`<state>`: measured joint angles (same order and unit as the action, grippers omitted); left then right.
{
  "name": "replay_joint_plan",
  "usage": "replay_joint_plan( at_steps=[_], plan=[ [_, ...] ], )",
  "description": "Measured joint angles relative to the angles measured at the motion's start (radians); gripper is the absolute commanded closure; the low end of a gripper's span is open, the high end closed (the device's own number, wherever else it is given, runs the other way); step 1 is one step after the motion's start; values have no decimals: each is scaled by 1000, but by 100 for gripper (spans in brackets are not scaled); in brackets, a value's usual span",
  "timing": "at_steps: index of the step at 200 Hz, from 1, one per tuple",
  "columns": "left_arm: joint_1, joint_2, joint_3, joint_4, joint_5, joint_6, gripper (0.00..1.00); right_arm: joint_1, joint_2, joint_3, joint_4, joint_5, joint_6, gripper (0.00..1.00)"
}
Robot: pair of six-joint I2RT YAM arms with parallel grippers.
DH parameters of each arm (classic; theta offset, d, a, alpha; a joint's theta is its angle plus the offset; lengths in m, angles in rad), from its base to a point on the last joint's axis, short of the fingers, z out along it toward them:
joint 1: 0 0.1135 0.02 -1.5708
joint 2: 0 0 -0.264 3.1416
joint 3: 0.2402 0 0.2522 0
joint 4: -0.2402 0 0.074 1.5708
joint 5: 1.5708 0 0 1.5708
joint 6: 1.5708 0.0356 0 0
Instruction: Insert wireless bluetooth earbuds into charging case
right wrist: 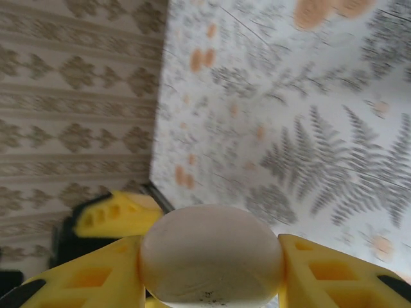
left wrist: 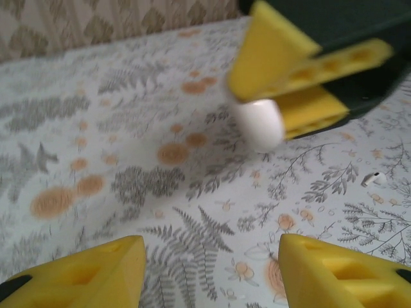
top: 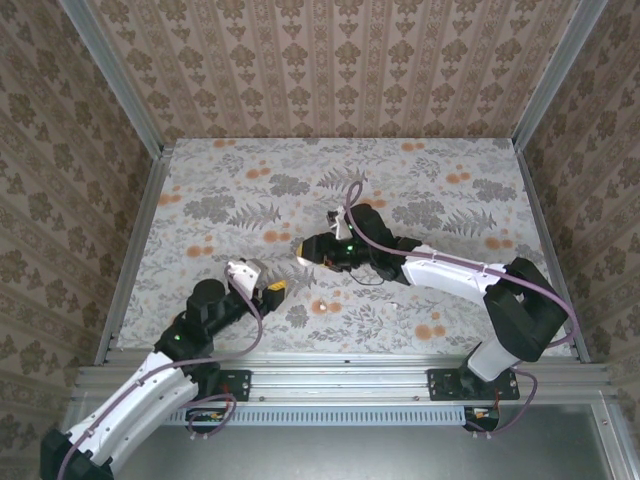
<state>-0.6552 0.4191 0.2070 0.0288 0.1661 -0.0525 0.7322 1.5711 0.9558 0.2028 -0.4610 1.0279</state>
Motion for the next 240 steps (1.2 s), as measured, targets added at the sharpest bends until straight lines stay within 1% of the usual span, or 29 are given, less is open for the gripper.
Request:
replay_joint_plan(
  at_steps=[24, 61, 129, 162, 240],
  plan=[
    [-6, -21, -10, 60, 26, 71, 43, 16, 2, 0, 89, -1, 52, 53],
    [-6, -29, -15, 119, 28, 110, 43, 58, 2, 0, 138, 0, 82, 53],
    [-7, -29, -18, 167, -38, 101, 42, 117, 2, 0, 190, 6, 121, 53],
    [-12, -29, -18, 167, -55, 87, 47, 137, 13, 1, 222, 14, 133, 53],
    [-13, -29, -18, 188, -89, 56, 46, 164, 32, 8, 260, 39, 143, 53]
  ],
)
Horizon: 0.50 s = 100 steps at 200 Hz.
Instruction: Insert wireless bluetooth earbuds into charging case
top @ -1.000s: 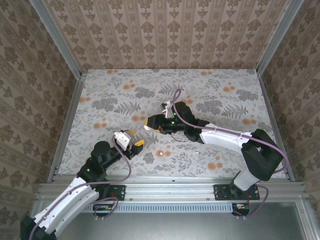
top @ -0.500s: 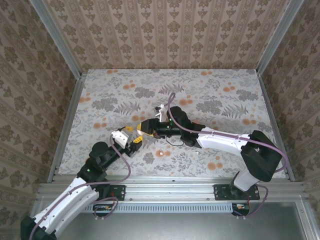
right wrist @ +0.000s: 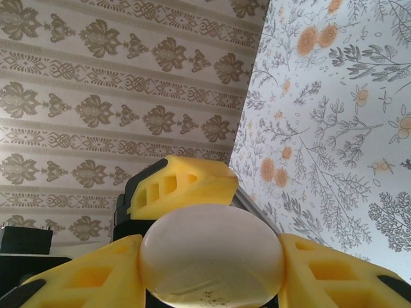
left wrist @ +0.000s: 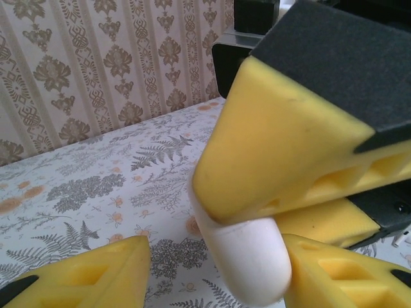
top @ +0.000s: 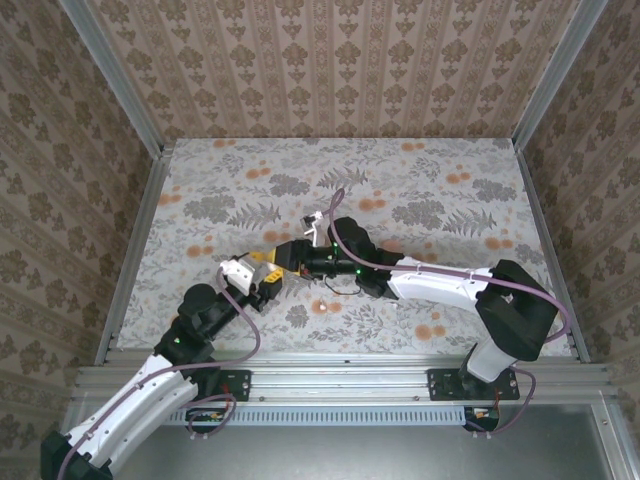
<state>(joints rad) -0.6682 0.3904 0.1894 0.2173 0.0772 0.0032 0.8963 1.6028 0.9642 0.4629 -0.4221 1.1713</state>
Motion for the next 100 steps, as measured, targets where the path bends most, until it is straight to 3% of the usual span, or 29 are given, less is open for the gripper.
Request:
replay_joint_plan(
  at_steps=[39, 100],
  plan=[
    [0, 0, 0, 15, -11, -18, 47, 15, 9, 5, 9, 3, 6, 53],
    [-10, 0, 0, 15, 5, -38, 66, 24, 14, 10, 13, 23, 7, 53]
  ],
)
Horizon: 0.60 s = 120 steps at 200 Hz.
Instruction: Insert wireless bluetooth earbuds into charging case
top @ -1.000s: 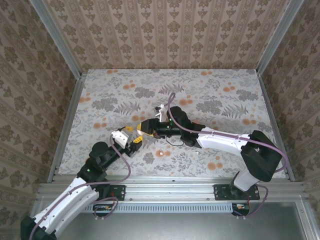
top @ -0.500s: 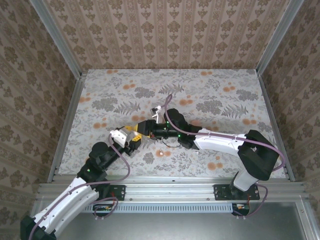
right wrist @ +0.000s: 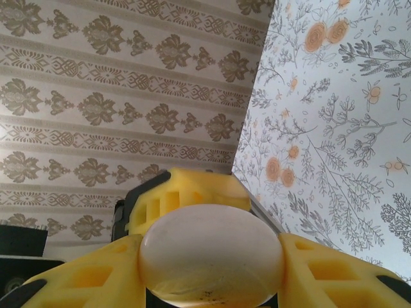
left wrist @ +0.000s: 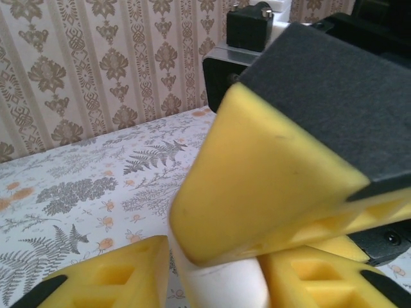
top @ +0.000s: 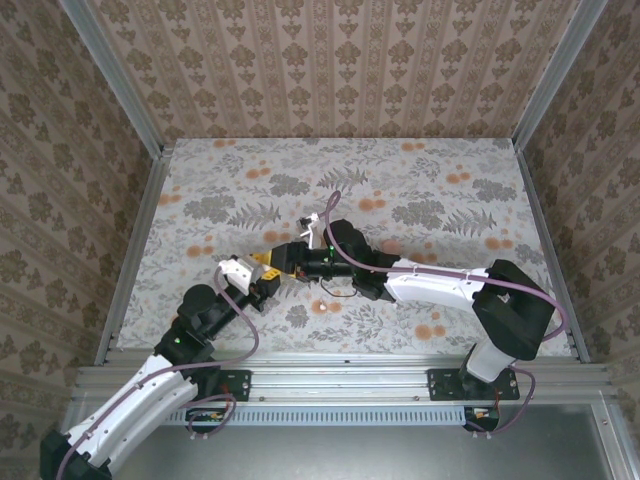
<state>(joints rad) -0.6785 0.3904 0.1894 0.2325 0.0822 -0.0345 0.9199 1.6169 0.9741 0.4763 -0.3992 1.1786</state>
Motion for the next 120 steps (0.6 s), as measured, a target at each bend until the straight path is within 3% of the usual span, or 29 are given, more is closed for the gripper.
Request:
replay_joint_plan(
  at_steps=[37, 120],
  plan=[
    [-1, 0, 0, -1, 11, -13, 77, 1, 0, 0, 3, 4, -4, 52],
    [6, 0, 1, -23, -2, -33, 100, 17, -8, -1, -52, 20, -57, 36]
  ],
)
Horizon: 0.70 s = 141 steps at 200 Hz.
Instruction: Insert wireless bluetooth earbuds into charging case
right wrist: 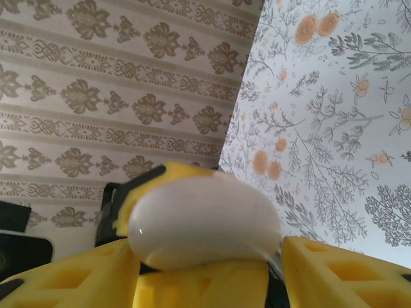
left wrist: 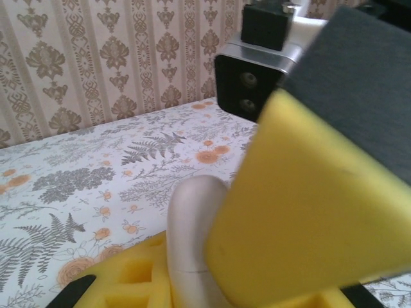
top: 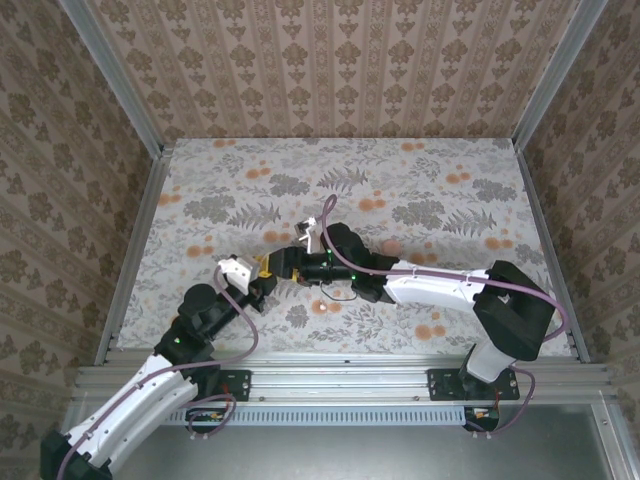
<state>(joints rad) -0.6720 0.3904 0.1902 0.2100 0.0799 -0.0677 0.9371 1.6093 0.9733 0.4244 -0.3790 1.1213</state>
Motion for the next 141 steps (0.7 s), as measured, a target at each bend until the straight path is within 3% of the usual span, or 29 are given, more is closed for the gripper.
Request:
replay_joint_plan(
  at_steps=[80, 141],
  plan=[
    [83, 0, 7, -46, 5, -54, 100, -1, -85, 0, -112, 74, -119, 28],
    [198, 41, 8, -60, 113, -126, 100, -28, -195, -9, -193, 134, -269, 29]
  ],
)
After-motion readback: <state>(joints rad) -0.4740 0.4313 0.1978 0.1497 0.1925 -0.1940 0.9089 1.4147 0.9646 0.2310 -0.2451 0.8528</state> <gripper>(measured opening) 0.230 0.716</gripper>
